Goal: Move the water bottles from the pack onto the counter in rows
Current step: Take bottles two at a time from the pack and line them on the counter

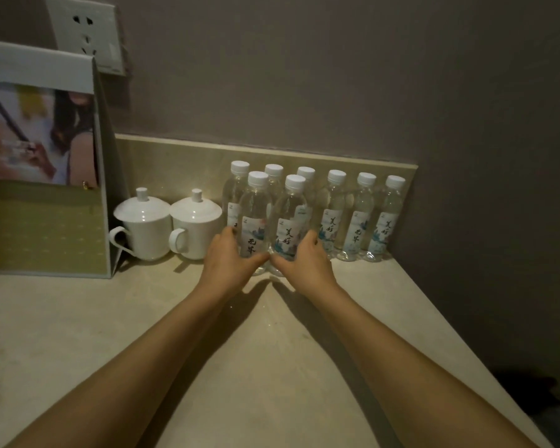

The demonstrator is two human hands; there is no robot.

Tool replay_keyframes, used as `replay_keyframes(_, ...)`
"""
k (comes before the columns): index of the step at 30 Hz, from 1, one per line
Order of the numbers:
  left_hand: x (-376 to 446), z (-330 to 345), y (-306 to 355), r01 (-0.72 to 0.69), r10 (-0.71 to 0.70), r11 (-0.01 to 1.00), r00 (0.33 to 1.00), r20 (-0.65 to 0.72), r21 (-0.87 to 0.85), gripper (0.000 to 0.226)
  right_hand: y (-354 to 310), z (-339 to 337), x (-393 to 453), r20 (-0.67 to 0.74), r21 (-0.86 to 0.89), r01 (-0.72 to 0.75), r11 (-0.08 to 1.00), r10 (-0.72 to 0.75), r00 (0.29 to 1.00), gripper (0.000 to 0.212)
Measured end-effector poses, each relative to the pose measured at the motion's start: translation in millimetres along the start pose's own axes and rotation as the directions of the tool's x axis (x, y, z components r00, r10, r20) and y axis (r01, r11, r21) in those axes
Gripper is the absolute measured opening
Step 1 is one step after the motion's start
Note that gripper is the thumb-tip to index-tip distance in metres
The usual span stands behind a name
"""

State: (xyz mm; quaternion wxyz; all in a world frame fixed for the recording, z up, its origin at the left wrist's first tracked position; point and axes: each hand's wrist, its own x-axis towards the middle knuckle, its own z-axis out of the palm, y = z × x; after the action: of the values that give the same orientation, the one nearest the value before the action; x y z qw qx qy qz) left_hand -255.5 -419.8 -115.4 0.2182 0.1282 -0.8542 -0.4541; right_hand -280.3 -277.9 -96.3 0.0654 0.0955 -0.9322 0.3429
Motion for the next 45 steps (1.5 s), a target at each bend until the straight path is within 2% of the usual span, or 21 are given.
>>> replay_keyframes(3, -8.8, -1.3, 3.4, 0.056, -0.057, 0.998, 0.998, -0.026, -0.022, 0.064, 8.5, -12.5, -8.2, 0.033, 0.015, -0.016, 1.0, 0.015, 0.999, 0.082)
replay_keyframes(6, -25.4, 0.1, 17.4, 0.064, -0.072, 0.995, 0.992, -0.106, -0.072, 0.077, 20.9, -33.3, -19.5, 0.038, 0.045, -0.038, 0.998, 0.036, 0.999, 0.08)
replay_keyframes(10, -58.3, 13.6, 66.8, -0.054, 0.004, 0.981, 0.965, -0.262, -0.184, 0.074, 45.0, -74.4, -39.0, -0.029, 0.074, -0.007, 0.997, 0.009, 1.0, 0.056)
replay_keyframes(12, -79.9, 29.7, 98.7, -0.113, 0.043, 0.961, 0.962, -0.269, -0.251, 0.064, 59.0, -99.8, -52.3, -0.09, 0.151, 0.019, 0.988, -0.005, 0.996, 0.05)
replay_keyframes(14, -104.3, 52.6, 132.1, -0.156, 0.085, 0.939, 0.969, -0.232, -0.305, 0.046, 78.4, -128.0, -66.4, -0.179, 0.224, 0.055, 0.973, -0.014, 0.984, 0.045)
replay_keyframes(18, -153.9, 116.9, 191.4, -0.184, 0.149, 0.902, 0.982, -0.118, -0.389, 0.019, 142.1, -191.2, -95.6, -0.368, 0.253, 0.12, 0.96, -0.019, 0.93, 0.03)
replay_keyframes(22, -202.2, 199.7, 243.9, -0.121, 0.146, 0.895, 0.989, 0.026, -0.429, 0.014, 233.2, -254.4, -128.4, -0.502, 0.29, 0.133, 0.948, 0.033, 0.864, 0.02)
replay_keyframes(25, -233.0, 262.2, 274.3, -0.103, 0.174, 0.908, 0.974, 0.143, -0.405, 0.015, 305.5, -293.6, -152.2, -0.543, 0.328, 0.086, 0.941, 0.113, 0.832, 0.01)
replay_keyframes(27, -250.3, 301.8, 291.7, -0.1, 0.192, 0.925, 0.955, 0.225, -0.366, 0.016, 354.1, -314.8, -164.1, -0.54, 0.374, 0.027, 0.927, 0.194, 0.819, 0.003)
replay_keyframes(31, -279.3, 382.4, 308.6, -0.114, 0.192, 0.972, 0.889, 0.415, -0.206, 0.025, 441.0, -345.7, -182.4, -0.5, 0.447, -0.107, 0.888, 0.347, 0.794, 0.012)
replay_keyframes(36, -298.4, 482.2, 299.0, -0.042, 0.041, 0.999, 0.773, 0.633, -0.014, 0.021, 532.5, -355.9, -198.1, -0.405, 0.491, -0.236, 0.838, 0.46, 0.79, 0.008)
replay_keyframes(42, -305.6, 601.1, 262.0, 0.081, -0.113, 0.994, 0.672, 0.732, 0.079, 0.019, 640.8, -348.7, -183.2, -0.211, 0.489, -0.449, 0.748, 0.601, 0.771, 0.019)
replay_keyframes(45, -305.7, 656.9, 235.2, 0.199, -0.226, 0.971, 0.612, 0.758, 0.129, 0.019, 689.4, -337.6, -168.8, -0.044, 0.453, -0.58, 0.677, 0.666, 0.744, 0.017)
